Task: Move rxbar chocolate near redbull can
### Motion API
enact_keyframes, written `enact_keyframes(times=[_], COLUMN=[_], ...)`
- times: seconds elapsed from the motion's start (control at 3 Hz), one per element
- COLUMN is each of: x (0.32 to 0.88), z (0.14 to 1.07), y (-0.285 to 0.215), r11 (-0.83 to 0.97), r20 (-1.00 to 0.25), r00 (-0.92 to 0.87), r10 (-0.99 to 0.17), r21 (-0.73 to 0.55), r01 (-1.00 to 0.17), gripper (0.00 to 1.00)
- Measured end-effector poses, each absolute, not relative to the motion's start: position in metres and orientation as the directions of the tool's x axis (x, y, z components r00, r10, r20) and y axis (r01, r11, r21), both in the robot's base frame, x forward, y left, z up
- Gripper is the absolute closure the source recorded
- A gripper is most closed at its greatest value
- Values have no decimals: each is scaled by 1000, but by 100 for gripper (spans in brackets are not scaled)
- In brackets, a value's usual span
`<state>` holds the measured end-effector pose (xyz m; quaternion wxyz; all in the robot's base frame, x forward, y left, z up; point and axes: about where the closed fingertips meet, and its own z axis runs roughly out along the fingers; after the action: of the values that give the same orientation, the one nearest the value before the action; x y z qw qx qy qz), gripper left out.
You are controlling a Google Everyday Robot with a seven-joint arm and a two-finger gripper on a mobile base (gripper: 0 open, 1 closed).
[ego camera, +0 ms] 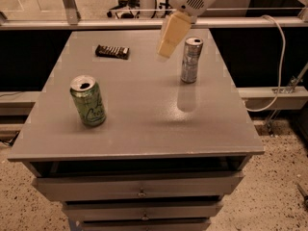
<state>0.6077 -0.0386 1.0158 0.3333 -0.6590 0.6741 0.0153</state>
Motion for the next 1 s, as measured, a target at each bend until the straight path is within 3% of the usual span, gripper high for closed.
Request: enact_keyframes(times=[1.0], x=[737], z=[953], y=[83], r11=[225], r20=[-641], r00=[44], r10=[-766], r21=[-332], r01=[-916], gripper=[0])
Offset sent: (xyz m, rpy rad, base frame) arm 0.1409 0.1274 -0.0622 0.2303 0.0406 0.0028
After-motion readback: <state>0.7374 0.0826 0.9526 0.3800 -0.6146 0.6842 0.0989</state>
